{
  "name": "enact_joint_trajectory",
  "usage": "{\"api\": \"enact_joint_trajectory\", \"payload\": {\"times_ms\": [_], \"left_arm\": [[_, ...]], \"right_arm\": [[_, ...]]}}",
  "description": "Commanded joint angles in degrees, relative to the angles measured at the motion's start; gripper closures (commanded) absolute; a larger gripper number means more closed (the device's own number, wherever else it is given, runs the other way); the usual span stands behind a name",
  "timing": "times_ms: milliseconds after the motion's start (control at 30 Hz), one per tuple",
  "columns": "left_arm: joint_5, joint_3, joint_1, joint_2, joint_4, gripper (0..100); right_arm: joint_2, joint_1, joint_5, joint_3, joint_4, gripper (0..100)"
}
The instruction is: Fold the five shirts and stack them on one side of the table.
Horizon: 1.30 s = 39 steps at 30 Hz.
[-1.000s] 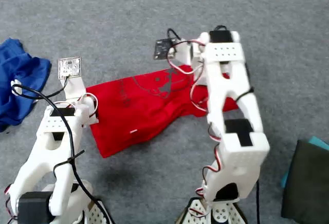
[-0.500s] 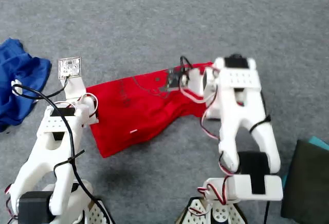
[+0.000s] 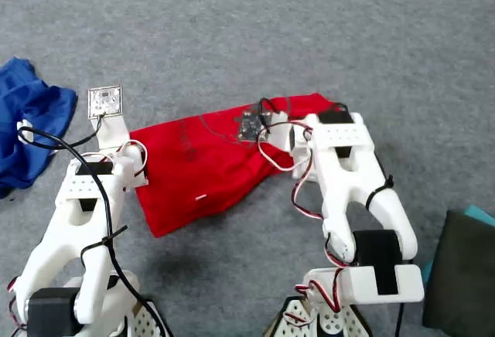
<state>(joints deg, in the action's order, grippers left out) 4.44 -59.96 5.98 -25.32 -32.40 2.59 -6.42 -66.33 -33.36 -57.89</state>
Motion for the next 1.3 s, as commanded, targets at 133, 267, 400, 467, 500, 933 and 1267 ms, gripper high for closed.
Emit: {"api": "enact_joint_trajectory", "payload": {"times_ms": [133,267,400,467,500,933,1267], "left_arm": [[0.0,0.5,0.0,-0.2,0.4,98],[0.0,0.5,0.0,-0.2,0.4,98],[0.0,0.5,0.0,-0.2,0.4,98],[0.0,0.6,0.0,-0.2,0.4,98],[0.0,0.6,0.0,-0.2,0.4,98],[0.0,0.6,0.0,-0.2,0.5,98],[0.0,0.7,0.0,-0.2,0.7,98]], "right_arm": [[-5.4,-0.4,3.7,13.8,4.0,99.0],[-14.4,-0.1,6.2,23.7,3.2,99.0],[-18.8,-0.1,7.8,33.2,-3.9,99.0],[-18.9,-0.1,7.8,36.4,-8.4,99.0],[-18.9,0.0,7.8,37.9,-10.5,99.0],[2.1,0.2,2.3,19.5,-19.7,99.3],[6.7,2.3,4.4,-4.9,-2.0,98.9]]}}
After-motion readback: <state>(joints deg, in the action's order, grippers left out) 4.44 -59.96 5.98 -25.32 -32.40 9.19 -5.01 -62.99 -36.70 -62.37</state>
